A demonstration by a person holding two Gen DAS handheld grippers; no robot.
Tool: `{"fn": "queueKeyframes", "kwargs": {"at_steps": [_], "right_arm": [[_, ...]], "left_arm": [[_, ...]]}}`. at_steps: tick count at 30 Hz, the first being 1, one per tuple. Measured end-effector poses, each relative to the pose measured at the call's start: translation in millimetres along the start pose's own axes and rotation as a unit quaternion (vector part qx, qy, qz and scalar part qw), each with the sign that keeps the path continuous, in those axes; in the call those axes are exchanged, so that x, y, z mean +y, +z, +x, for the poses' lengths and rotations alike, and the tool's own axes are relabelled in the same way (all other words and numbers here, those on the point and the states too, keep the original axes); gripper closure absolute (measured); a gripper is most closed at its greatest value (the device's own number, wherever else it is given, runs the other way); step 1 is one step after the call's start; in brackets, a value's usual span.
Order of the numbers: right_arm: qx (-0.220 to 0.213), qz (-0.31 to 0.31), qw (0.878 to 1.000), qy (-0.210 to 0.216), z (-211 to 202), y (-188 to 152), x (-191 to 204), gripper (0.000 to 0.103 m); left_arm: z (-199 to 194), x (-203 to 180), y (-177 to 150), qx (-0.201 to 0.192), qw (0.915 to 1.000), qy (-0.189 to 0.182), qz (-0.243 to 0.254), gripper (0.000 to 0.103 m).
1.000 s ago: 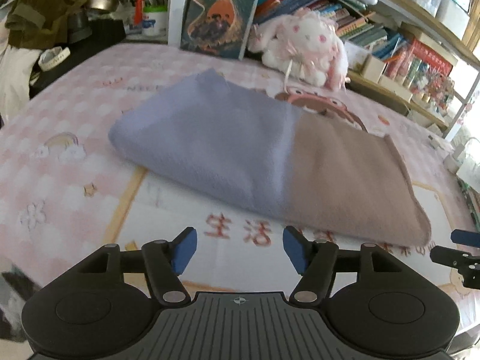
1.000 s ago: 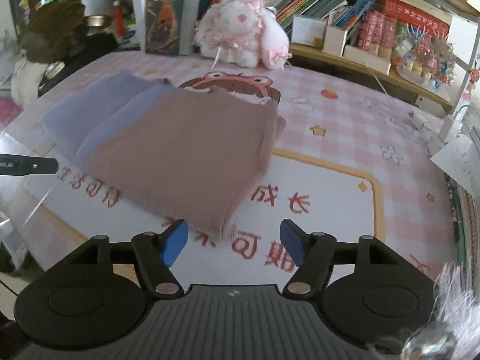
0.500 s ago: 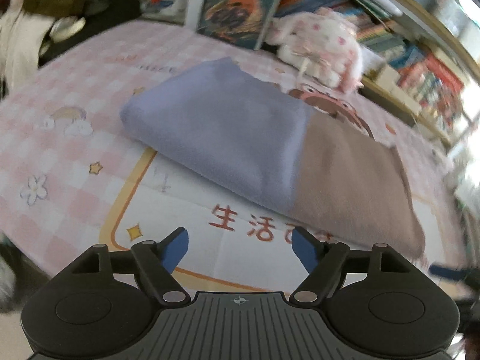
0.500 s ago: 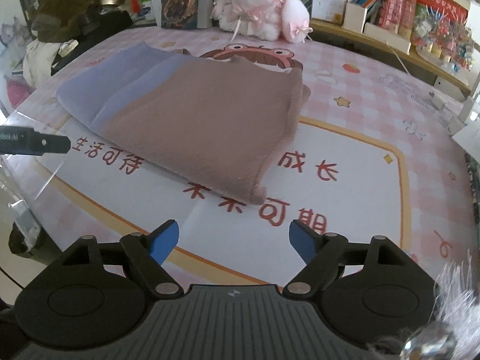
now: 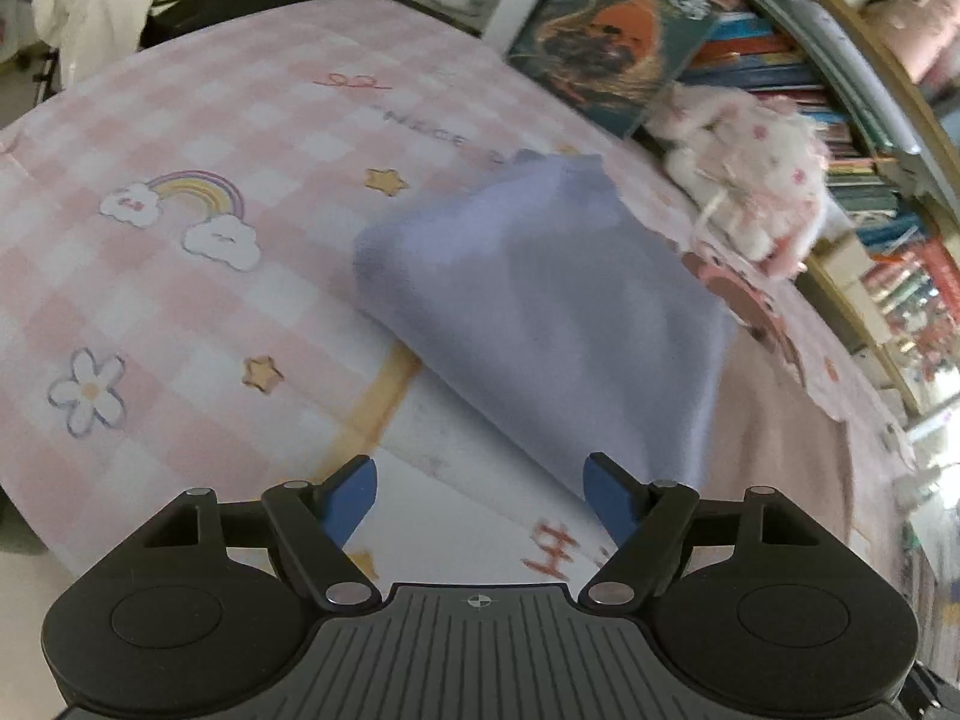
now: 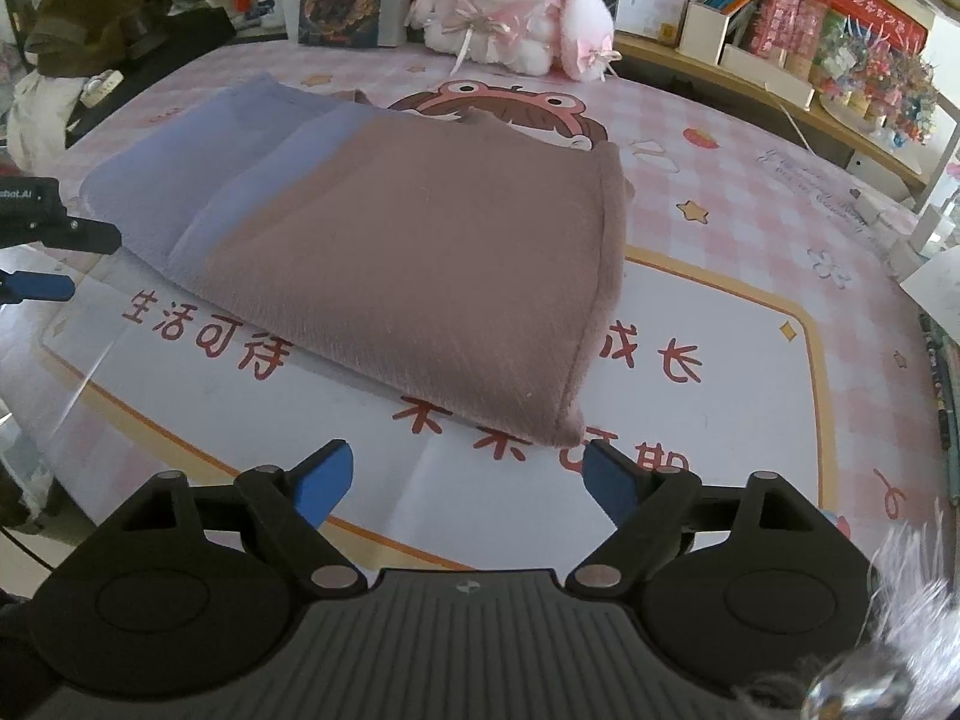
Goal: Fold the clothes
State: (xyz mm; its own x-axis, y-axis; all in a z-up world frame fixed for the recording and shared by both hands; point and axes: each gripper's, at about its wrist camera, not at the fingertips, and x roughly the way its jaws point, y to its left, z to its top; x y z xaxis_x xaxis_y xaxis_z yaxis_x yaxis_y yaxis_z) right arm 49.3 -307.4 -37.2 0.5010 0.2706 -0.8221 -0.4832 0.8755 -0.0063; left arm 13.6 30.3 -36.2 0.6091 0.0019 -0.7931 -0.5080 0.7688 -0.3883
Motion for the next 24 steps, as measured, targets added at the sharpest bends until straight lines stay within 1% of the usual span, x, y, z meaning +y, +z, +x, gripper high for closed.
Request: {"fn": "queueKeyframes", "kwargs": {"at_steps": [3,5,6,9,11,12,13,14,15,16,18,19,20,21,22,23,24], "right_arm": [[0.000,0.014,1.000,-0.007,1,4,1,0.016],[-0.006,0.035,0.999,-0.011,0,8,-3,0.016],[-0.013,0.052,0.998,-0.011,-1,10,-6,0.016],[-0.034,0.111,0.993,-0.008,-6,18,-21,0.016],[-0.042,0.153,0.987,-0.006,-4,25,-33,0.016],[-0.045,0.173,0.984,-0.007,-3,28,-39,0.018],[-0.046,0.193,0.980,-0.008,0,31,-45,0.019],[-0.043,0.207,0.977,-0.011,4,35,-50,0.021],[-0.038,0.216,0.976,-0.014,8,37,-52,0.029],[-0.033,0.222,0.974,-0.017,11,38,-55,0.041],[-0.017,0.230,0.973,-0.022,20,40,-58,0.054],[-0.009,0.233,0.972,-0.023,23,41,-58,0.062],[-0.004,0.236,0.972,-0.022,26,41,-58,0.065],[-0.003,0.237,0.971,-0.018,28,40,-57,0.070],[-0.003,0.239,0.971,-0.014,29,40,-56,0.074],[-0.002,0.240,0.971,-0.013,30,40,-55,0.075],[-0.002,0.239,0.971,-0.015,31,40,-53,0.076]], "left_arm": [[3,11,9,-0.002,0.9997,-0.014,-0.020,0.025],[5,23,15,0.000,0.9974,-0.038,-0.062,0.025],[6,29,18,0.002,0.9948,-0.053,-0.088,0.026],[14,51,26,0.002,0.9809,-0.093,-0.171,0.027],[19,65,30,0.001,0.9674,-0.117,-0.224,0.029],[22,72,32,0.000,0.9593,-0.129,-0.251,0.030],[24,77,34,-0.003,0.9519,-0.139,-0.273,0.034],[27,81,35,-0.007,0.9475,-0.142,-0.286,0.036],[29,84,36,-0.011,0.9436,-0.144,-0.298,0.040],[31,86,36,-0.015,0.9393,-0.146,-0.310,0.042],[36,88,37,-0.020,0.9324,-0.151,-0.328,0.045],[38,88,39,-0.020,0.9307,-0.152,-0.332,0.045],[40,87,40,-0.021,0.9301,-0.151,-0.334,0.045],[42,84,41,-0.019,0.9328,-0.147,-0.328,0.049],[44,80,43,-0.017,0.9375,-0.138,-0.319,0.063],[46,77,44,-0.012,0.9424,-0.129,-0.308,0.072],[47,73,45,-0.010,0.9484,-0.121,-0.293,0.086]]}}
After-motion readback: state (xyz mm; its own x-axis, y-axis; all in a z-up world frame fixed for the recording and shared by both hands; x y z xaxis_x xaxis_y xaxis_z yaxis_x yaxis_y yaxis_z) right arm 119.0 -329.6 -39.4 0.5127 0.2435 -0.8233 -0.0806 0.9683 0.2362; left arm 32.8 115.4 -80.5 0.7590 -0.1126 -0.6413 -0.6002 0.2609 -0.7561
